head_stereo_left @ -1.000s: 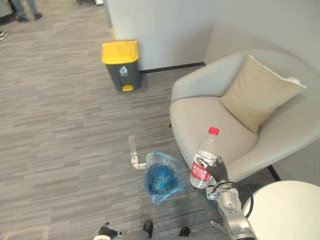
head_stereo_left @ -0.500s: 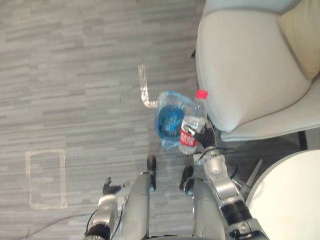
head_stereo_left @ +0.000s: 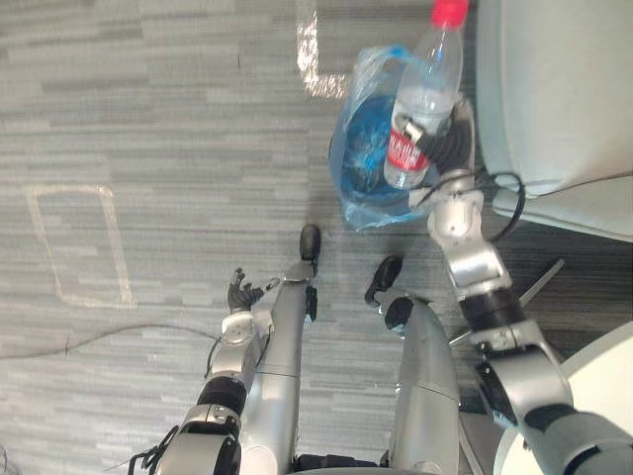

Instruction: Gather rubbish on tea table into small bin, then transfer packed bag to large trash can.

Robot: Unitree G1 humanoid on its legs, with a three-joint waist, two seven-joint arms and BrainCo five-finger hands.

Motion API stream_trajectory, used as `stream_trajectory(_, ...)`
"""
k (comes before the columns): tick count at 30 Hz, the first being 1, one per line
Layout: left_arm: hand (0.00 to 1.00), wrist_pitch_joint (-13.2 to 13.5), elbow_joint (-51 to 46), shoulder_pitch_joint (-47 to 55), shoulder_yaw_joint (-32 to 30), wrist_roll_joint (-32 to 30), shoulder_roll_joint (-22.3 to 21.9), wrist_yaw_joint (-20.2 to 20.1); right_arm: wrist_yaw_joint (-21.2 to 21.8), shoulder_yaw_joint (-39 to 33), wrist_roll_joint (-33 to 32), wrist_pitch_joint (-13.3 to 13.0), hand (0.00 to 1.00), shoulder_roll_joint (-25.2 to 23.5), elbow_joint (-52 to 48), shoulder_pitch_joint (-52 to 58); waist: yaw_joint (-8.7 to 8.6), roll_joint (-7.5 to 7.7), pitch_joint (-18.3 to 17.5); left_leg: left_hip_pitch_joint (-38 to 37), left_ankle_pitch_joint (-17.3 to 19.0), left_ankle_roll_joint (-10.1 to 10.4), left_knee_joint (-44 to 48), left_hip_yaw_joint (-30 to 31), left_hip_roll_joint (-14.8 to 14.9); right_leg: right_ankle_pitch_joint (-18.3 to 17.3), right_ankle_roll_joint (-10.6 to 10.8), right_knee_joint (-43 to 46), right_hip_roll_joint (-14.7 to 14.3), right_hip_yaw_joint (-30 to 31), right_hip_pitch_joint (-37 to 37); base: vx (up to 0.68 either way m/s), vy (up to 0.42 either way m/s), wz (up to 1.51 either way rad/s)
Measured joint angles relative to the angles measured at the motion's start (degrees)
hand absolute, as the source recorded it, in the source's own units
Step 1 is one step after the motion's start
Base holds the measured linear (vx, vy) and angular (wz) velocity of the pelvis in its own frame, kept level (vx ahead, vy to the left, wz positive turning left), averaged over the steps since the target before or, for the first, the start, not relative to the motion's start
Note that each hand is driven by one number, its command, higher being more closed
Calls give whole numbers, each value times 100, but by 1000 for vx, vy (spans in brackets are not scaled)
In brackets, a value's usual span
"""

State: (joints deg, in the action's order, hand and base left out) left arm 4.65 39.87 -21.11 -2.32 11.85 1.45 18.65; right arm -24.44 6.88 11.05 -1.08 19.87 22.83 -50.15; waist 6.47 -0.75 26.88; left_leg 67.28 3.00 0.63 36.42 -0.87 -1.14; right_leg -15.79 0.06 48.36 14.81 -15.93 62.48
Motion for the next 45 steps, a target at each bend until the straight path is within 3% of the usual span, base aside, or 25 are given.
stream_trajectory(6,0,98,-114,-112,42,85,-1,-2,-38,0,-118,12,100,39,611,-346,36,0,0,354,-13,19,82,9,-32,-14,2,151,48,14,361,-12,4,5)
stream_trajectory(7,0,127,-114,-115,48,85,0,-2,-38,1,-127,11,0,39,682,-346,35,0,0,370,-7,30,82,10,-32,-14,2,154,47,13,377,0,0,0)
stream_trajectory(17,0,132,-114,-242,107,95,42,-4,-44,-211,-201,42,0,-7,949,-307,34,7,-16,550,-26,-1,259,-18,32,-29,-25,256,13,41,541,-16,7,-2)
stream_trajectory(22,0,117,-111,-241,124,85,83,-1,-45,-171,-178,31,0,-18,466,31,30,10,-25,542,-25,-1,279,-31,84,-5,-70,284,-20,40,544,-66,11,-5)
stream_trajectory(34,0,12,10,-137,168,63,287,-11,397,604,967,-18,0,-43,88,915,-1,77,-196,446,-66,52,225,-129,351,142,-225,115,-259,88,529,-71,3,-12)
stream_trajectory(45,0,67,177,-128,226,64,355,-12,659,1140,1707,12,0,-401,1453,799,-6,136,-238,274,-196,63,-242,-213,390,282,-227,-271,-305,39,402,-46,7,1)
